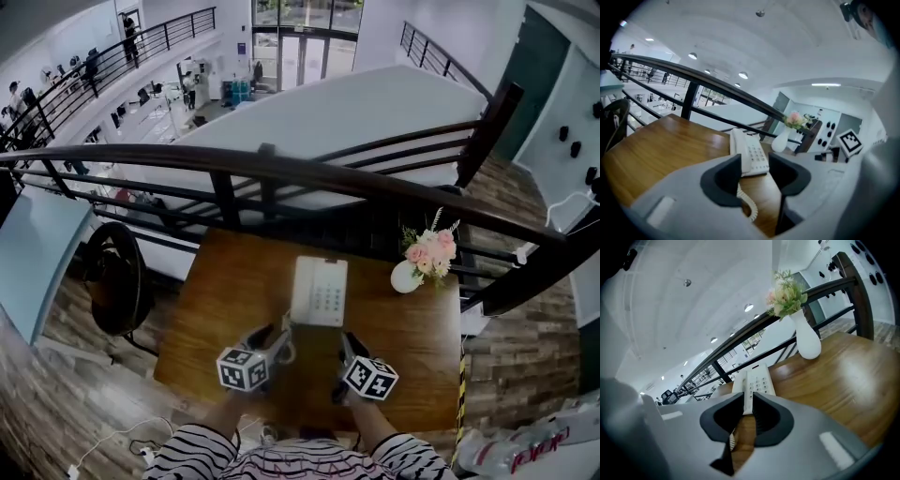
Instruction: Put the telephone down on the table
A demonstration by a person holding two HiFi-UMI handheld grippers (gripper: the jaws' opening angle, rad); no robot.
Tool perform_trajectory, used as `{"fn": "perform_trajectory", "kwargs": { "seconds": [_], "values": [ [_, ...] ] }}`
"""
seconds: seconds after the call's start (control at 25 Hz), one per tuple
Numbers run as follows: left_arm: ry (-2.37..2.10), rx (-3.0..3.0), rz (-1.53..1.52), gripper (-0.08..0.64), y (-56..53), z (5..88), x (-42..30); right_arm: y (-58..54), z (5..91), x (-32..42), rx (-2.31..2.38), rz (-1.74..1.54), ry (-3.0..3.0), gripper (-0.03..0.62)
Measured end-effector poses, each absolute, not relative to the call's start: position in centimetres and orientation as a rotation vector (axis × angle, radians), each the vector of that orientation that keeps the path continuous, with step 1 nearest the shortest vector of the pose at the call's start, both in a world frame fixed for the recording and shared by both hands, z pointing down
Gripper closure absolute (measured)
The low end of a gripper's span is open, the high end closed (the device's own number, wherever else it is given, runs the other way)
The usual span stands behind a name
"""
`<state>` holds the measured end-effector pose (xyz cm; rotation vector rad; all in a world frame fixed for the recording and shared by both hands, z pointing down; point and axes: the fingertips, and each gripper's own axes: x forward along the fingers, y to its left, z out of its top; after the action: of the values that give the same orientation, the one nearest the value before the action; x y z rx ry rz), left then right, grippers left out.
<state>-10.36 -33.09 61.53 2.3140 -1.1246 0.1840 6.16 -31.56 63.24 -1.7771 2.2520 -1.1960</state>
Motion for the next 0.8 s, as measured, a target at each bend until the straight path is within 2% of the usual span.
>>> {"fn": "perform_trajectory", "kwargs": {
  "seconds": [0.2, 0.52, 0.8],
  "values": [
    [-1.130, 2.370, 0.190, 0.453, -27.8, 59.9, -11.7, -26.8, 61.8, 4.8, -1.790, -1.141, 2.247, 0.590],
    [-1.124, 2.413, 0.181, 0.555, -21.2, 58.3, -14.6, -20.2, 60.2, 2.0, -1.787, -1.080, 2.266, 0.592],
    [-1.137, 2.430, 0.182, 0.558, -16.2, 57.2, -16.5, -15.2, 59.0, 0.3, -1.774, -1.057, 2.273, 0.592]
  ]
}}
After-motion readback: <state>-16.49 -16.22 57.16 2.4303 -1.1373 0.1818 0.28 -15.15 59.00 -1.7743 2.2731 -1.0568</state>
